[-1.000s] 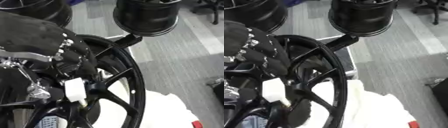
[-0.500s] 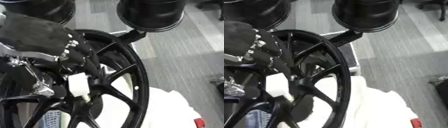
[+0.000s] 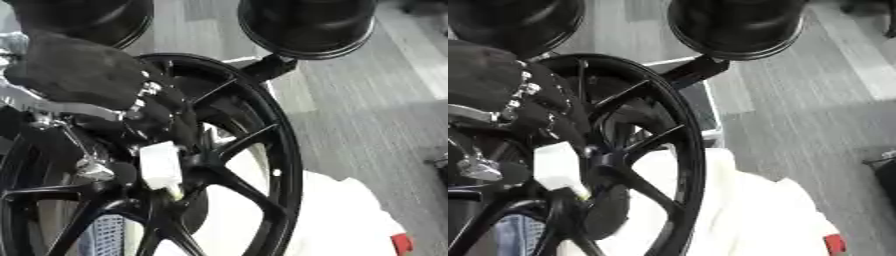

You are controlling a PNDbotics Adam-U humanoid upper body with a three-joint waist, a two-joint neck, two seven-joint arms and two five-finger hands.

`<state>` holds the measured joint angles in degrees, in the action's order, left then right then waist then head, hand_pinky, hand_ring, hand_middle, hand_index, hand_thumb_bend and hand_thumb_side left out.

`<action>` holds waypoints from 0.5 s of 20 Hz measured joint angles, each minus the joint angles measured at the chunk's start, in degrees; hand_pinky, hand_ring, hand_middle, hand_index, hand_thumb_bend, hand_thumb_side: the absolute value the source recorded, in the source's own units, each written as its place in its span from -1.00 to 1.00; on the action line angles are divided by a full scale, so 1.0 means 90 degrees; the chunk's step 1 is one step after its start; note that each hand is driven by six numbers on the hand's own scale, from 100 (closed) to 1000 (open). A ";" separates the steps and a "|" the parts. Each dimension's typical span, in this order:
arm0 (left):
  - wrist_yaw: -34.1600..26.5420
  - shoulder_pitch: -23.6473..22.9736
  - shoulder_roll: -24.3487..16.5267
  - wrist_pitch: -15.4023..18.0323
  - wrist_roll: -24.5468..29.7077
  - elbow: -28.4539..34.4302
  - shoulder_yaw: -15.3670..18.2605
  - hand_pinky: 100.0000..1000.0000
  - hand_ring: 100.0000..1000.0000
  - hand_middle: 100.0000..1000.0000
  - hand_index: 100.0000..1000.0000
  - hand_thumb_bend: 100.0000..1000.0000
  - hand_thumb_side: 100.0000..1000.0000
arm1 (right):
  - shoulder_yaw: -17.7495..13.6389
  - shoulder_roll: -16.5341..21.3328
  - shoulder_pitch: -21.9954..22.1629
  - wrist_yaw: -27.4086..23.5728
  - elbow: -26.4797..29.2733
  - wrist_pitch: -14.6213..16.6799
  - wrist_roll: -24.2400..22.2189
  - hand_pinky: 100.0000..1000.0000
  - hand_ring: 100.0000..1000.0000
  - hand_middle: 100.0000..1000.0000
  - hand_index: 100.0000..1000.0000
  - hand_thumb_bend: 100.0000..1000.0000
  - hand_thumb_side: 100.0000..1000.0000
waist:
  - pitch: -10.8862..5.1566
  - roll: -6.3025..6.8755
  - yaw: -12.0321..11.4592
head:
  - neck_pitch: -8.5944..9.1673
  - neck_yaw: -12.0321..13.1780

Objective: Pull the pin out of the wheel hub.

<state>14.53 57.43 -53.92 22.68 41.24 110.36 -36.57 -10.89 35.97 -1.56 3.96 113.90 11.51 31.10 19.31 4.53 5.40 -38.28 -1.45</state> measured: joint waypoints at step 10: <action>0.0013 -0.0046 -0.0001 0.0079 -0.0079 -0.0107 -0.0117 0.67 0.62 0.48 0.66 -0.55 -0.86 | -0.0004 -0.0051 -0.0045 -0.0063 0.0000 -0.0053 0.0053 0.48 0.43 0.20 0.50 -1.00 -0.23 | 0.0024 0.0021 0.0024 | 0.0000 0.0000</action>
<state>14.64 57.01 -53.92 23.39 40.53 109.39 -37.62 -10.93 35.51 -1.96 3.39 113.90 11.03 31.58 19.53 4.72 5.61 -38.28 -1.45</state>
